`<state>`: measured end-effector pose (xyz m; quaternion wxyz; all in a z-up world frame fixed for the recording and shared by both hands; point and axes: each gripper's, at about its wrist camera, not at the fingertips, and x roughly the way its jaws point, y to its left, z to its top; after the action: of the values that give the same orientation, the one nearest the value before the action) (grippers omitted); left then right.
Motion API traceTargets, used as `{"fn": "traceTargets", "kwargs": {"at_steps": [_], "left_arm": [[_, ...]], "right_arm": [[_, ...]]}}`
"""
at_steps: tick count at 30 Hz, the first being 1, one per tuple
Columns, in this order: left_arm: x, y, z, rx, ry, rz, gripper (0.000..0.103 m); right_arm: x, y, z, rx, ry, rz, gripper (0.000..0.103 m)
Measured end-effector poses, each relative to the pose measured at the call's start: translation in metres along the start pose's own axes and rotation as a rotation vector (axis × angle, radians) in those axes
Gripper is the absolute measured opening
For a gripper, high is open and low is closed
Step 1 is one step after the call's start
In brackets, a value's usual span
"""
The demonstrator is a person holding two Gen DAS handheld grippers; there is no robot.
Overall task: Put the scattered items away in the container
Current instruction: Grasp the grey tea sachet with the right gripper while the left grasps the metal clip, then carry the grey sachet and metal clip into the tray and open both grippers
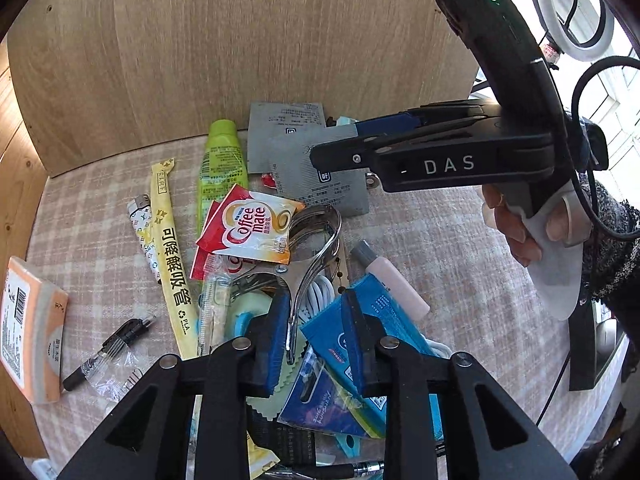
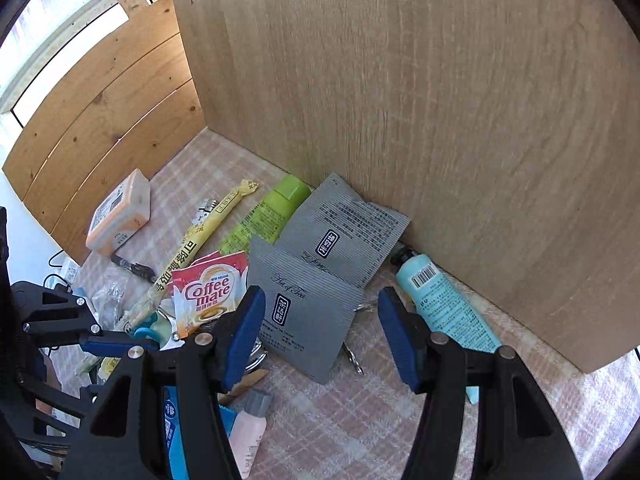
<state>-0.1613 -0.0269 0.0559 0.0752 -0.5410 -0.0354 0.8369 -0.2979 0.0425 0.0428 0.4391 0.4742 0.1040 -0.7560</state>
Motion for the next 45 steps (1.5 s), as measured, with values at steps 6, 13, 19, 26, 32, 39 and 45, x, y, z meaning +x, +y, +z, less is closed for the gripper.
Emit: {"fn": "traceTargets", "kwargs": {"at_steps": [6, 13, 19, 26, 32, 39, 45], "left_arm": [[0.003, 0.0, 0.0, -0.013, 0.01, -0.005, 0.01], [0.0, -0.006, -0.001, -0.013, 0.009, -0.025, 0.004], [-0.01, -0.01, -0.007, -0.027, -0.01, -0.031, 0.003], [-0.025, -0.019, -0.011, -0.016, -0.032, -0.054, 0.003], [-0.043, -0.028, -0.011, -0.003, -0.068, -0.067, 0.003], [-0.06, -0.052, -0.001, 0.041, -0.108, -0.084, 0.002], [-0.075, -0.08, 0.006, 0.098, -0.131, -0.107, 0.002]], "right_arm": [[0.001, 0.008, -0.004, 0.0, 0.008, 0.013, 0.037], [-0.011, 0.009, -0.009, 0.043, 0.004, 0.049, 0.007], [-0.031, 0.013, -0.013, 0.071, -0.036, 0.041, 0.002], [-0.067, 0.005, -0.025, 0.119, -0.084, -0.022, 0.001], [-0.115, -0.01, -0.046, 0.171, -0.134, -0.068, 0.001], [-0.182, -0.028, -0.082, 0.257, -0.208, -0.132, 0.001], [-0.248, -0.043, -0.126, 0.326, -0.262, -0.216, 0.001]]}}
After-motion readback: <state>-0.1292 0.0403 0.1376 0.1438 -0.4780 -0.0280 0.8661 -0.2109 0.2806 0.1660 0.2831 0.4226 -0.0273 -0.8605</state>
